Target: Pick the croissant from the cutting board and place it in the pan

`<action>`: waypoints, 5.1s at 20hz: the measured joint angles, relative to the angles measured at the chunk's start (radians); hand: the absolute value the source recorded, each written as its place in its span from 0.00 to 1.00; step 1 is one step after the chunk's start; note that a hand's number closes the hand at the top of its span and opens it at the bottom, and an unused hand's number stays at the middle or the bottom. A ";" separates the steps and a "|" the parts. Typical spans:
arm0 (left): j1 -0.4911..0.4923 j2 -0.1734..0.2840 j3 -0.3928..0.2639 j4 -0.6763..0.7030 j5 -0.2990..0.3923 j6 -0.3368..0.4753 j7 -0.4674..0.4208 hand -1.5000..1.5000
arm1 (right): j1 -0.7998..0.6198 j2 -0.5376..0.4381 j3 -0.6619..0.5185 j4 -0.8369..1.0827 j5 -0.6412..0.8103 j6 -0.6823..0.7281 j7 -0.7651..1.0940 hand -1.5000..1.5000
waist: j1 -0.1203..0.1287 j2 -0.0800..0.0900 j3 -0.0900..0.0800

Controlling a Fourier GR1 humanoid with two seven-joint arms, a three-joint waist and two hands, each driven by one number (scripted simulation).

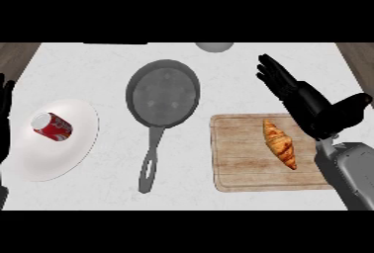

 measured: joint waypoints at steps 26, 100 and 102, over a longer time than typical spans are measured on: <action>0.158 -0.025 -0.327 0.075 -0.265 -0.062 0.126 0.50 | 0.156 -0.427 0.080 -0.159 0.683 -0.176 0.506 0.00 | -0.013 0.002 0.014; 0.191 -0.200 -0.171 0.037 -0.455 -0.235 0.168 0.50 | -0.090 0.158 0.143 0.474 1.122 0.352 0.804 1.00 | 0.003 -0.003 0.009; 0.205 -0.200 -0.171 0.016 -0.466 -0.239 0.173 0.50 | -0.093 0.174 0.121 0.497 1.136 0.333 0.797 1.00 | 0.003 -0.005 0.006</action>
